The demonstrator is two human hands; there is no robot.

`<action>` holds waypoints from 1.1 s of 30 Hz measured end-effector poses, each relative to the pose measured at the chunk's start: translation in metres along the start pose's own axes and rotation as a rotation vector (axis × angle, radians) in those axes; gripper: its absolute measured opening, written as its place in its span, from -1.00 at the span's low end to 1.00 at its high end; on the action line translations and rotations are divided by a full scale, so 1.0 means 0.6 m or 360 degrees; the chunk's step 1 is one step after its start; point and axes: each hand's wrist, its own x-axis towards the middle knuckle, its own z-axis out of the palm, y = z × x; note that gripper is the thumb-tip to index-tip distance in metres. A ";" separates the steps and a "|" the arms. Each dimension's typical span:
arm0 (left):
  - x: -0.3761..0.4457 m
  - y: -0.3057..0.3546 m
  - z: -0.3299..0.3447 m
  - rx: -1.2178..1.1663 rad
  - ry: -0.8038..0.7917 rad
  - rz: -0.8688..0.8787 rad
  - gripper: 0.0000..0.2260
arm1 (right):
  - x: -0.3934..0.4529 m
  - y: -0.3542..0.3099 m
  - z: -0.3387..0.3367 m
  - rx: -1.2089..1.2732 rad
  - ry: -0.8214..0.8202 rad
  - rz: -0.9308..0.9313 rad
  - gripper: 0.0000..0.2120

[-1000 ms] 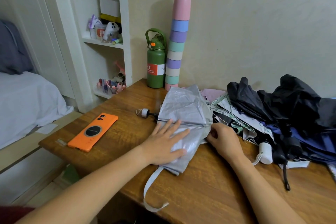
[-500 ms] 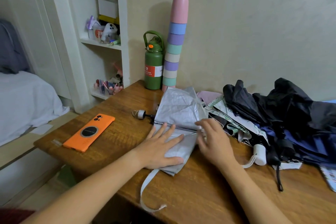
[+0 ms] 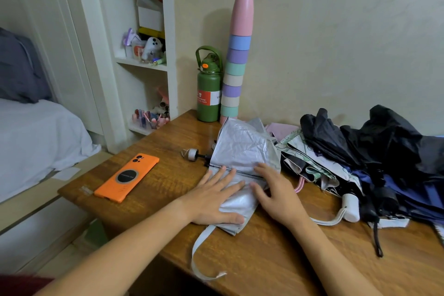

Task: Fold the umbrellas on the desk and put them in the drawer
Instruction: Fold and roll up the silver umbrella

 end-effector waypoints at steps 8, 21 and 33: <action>0.001 -0.002 0.003 -0.0135 0.0094 -0.0021 -0.32 | 0.023 0.008 -0.027 0.0536 0.0204 0.0336 -0.42; -0.014 0.011 -0.003 -0.0327 0.0251 -0.0169 -0.36 | 0.109 -0.019 -0.061 0.0866 0.0234 0.0741 -0.31; -0.011 0.012 -0.020 -0.0932 0.0507 -0.0267 -0.57 | 0.061 -0.100 -0.050 0.0839 -0.0011 0.0443 -0.45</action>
